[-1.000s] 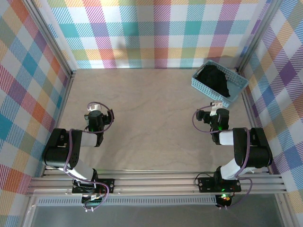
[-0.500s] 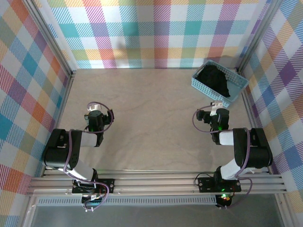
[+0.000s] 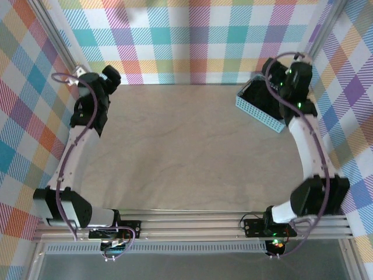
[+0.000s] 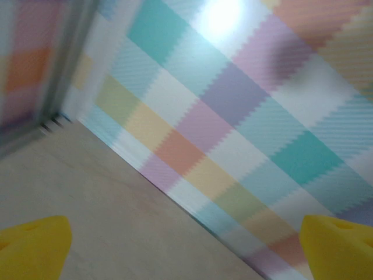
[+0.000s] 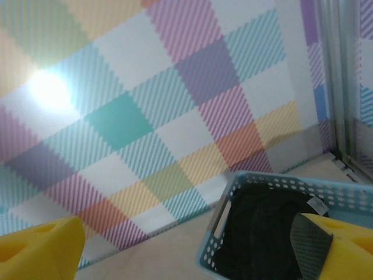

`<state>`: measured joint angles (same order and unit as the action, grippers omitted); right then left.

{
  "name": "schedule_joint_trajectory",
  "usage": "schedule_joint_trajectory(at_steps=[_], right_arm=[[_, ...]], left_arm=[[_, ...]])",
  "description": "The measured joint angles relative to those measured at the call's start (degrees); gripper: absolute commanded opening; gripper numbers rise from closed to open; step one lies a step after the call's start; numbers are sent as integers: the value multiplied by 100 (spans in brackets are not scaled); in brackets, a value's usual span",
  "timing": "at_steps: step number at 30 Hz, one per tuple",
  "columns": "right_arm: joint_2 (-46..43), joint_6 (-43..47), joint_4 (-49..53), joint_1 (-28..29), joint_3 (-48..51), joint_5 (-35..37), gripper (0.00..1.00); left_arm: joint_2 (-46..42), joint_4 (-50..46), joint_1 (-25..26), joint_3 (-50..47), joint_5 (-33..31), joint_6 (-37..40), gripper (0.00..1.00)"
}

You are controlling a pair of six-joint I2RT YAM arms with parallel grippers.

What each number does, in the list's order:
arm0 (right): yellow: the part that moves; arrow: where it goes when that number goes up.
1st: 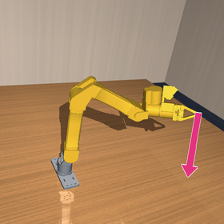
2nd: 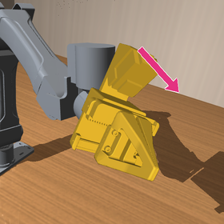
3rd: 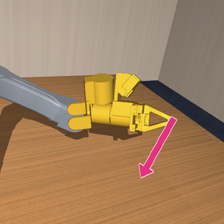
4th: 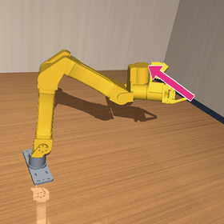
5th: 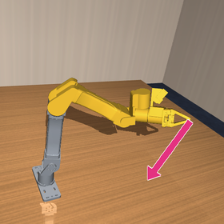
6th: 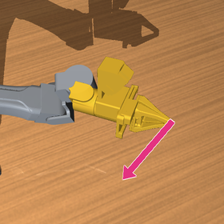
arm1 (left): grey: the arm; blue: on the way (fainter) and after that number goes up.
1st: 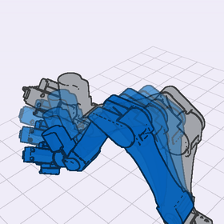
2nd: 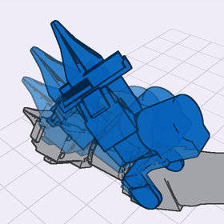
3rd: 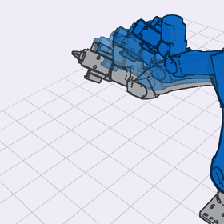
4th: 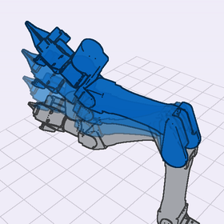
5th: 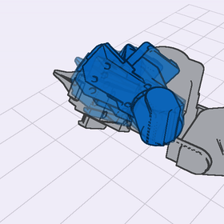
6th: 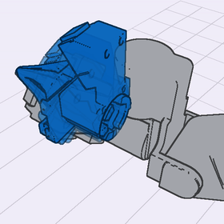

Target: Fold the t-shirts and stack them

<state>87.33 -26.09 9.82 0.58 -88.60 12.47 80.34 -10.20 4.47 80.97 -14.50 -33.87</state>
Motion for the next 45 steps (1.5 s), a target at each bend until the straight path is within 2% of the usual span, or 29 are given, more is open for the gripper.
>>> schedule_joint_trajectory(at_steps=[2,6,11,15,19,23,24,29,35,40,45], right_arm=[[807,-175,584,-81,-846,83,100],[2503,-376,1711,-273,-2236,94,100],[4214,-391,2590,-520,-3475,-350,100],[5340,-356,3047,-634,-4441,-782,88],[5724,-431,3143,-651,-4590,-1045,55],[5718,-522,3056,-662,-4590,-1196,3],[5696,-531,2957,-662,-4555,-1259,0],[4789,-560,1930,-573,-3150,-1165,0],[3241,-511,1283,-275,-2623,-800,0],[1971,-435,916,55,-2924,-752,0],[1373,-229,662,546,-3477,-933,0]], left_arm=[[387,-310,190,400,533,-157,100],[1158,-848,815,1108,1773,-256,100],[1211,-1088,1416,1303,2743,-260,98],[964,-1228,1650,1314,3165,-260,96],[673,-1443,1679,1344,3272,-236,95],[415,-1685,1679,1346,3268,-168,94],[378,-1718,1679,1342,3263,-164,94],[343,-1823,1679,1250,3244,-146,92],[361,-1832,1679,1034,3182,-177,92],[428,-1827,1690,1029,3045,-236,91],[446,-1908,1690,992,2712,-254,91]])
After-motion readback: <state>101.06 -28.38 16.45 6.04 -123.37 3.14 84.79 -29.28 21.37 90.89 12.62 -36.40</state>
